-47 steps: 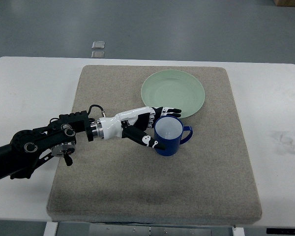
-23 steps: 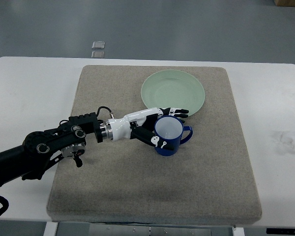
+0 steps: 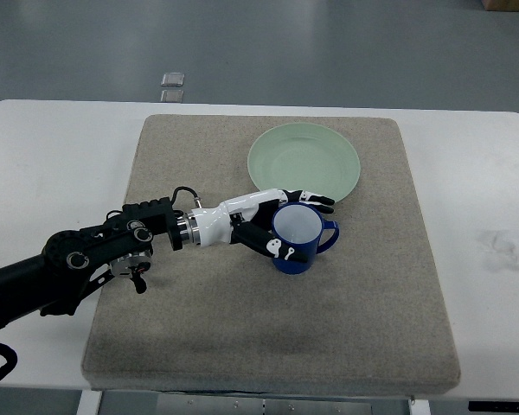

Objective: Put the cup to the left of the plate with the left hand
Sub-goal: 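Wrap the left hand fingers around the blue mug body, then lift and carry the blue mug with the left hand away from the plate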

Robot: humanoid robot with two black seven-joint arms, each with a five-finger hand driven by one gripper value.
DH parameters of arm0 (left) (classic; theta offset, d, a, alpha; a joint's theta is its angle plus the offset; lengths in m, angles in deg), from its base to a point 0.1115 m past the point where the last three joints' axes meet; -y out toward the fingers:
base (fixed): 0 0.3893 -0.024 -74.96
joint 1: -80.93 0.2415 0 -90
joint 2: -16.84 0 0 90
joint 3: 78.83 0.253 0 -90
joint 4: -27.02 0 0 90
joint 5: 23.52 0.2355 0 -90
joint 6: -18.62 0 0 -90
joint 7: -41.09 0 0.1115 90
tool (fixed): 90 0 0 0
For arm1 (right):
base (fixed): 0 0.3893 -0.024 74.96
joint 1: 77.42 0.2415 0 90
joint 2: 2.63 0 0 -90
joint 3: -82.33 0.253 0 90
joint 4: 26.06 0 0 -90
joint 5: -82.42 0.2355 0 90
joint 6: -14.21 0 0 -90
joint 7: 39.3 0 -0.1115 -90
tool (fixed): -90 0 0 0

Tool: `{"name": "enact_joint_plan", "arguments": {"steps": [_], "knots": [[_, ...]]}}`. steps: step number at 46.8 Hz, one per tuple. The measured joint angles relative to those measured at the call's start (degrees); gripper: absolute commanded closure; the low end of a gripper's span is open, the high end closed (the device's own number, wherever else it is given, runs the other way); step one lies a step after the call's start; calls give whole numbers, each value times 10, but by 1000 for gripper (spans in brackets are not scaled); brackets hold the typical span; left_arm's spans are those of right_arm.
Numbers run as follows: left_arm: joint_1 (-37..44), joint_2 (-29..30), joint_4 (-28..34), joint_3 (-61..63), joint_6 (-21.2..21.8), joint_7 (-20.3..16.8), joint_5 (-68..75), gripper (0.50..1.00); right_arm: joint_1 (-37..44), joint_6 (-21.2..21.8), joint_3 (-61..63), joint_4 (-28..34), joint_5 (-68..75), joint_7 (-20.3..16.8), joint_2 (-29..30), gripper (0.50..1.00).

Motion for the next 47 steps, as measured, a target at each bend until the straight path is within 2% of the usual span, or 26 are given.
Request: {"name": "enact_joint_plan", "arguments": {"steps": [7,33,47], "knots": [[0,0,0,0,0,0,3,756,0,0,0,0,0,0,0,568],[-1,2,-4,-16,2,-1,-1,754,0,0,0,0,0,0,0,568],[2,40,-3,-93,3,-1,-2,757,0,0,0,0,0,0,0,568]]}}
